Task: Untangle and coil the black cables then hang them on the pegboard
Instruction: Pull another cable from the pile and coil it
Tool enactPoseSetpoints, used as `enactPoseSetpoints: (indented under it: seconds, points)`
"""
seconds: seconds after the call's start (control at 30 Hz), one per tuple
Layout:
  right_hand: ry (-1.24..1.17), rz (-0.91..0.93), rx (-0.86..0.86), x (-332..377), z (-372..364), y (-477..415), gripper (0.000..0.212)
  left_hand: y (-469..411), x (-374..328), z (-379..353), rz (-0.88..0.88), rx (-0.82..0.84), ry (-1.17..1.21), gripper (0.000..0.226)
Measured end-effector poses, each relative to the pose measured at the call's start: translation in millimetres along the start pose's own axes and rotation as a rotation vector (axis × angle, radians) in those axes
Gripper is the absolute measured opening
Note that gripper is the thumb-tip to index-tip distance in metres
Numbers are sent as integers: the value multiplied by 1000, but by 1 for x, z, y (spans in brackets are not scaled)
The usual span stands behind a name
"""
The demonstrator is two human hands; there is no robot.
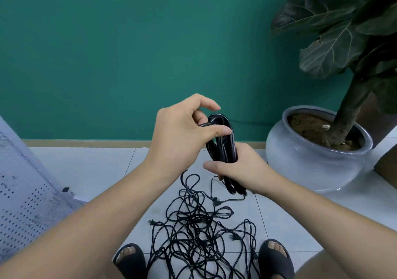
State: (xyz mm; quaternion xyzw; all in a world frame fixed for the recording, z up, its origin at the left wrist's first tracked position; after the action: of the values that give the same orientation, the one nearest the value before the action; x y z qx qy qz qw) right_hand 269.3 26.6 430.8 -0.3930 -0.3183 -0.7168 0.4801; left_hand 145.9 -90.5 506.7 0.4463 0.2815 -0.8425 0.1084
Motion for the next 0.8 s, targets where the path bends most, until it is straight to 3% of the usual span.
enactPoseSetpoints:
  seconds: [0.1, 0.3, 0.67, 0.8]
  points:
    - [125, -79, -99, 1, -1, -2, 37, 1, -1, -1, 7, 2, -42, 37]
    - [237, -190, 2, 2, -2, -2, 28, -3, 1, -5, 64, 60, -26, 34]
    - [157, -34, -97, 15, -3, 6, 32, -13, 18, -7, 102, -54, 19, 18]
    - [165, -10, -149, 14, -2, 7, 35, -9, 23, -23, 287, 82, 135, 46]
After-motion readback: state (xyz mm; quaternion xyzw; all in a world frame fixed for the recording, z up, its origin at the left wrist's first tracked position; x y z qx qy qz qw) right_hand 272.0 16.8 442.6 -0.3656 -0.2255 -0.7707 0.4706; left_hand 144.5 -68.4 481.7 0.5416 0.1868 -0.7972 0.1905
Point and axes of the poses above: each hand's wrist, its own y-axis away from the middle knuckle, its own z-axis out of the back of the hand, x = y × z, the point moved 3 cm from there along -y, towards the middle knuckle, and after that the axes turned 13 degrees about x, right-handed, at the moved point
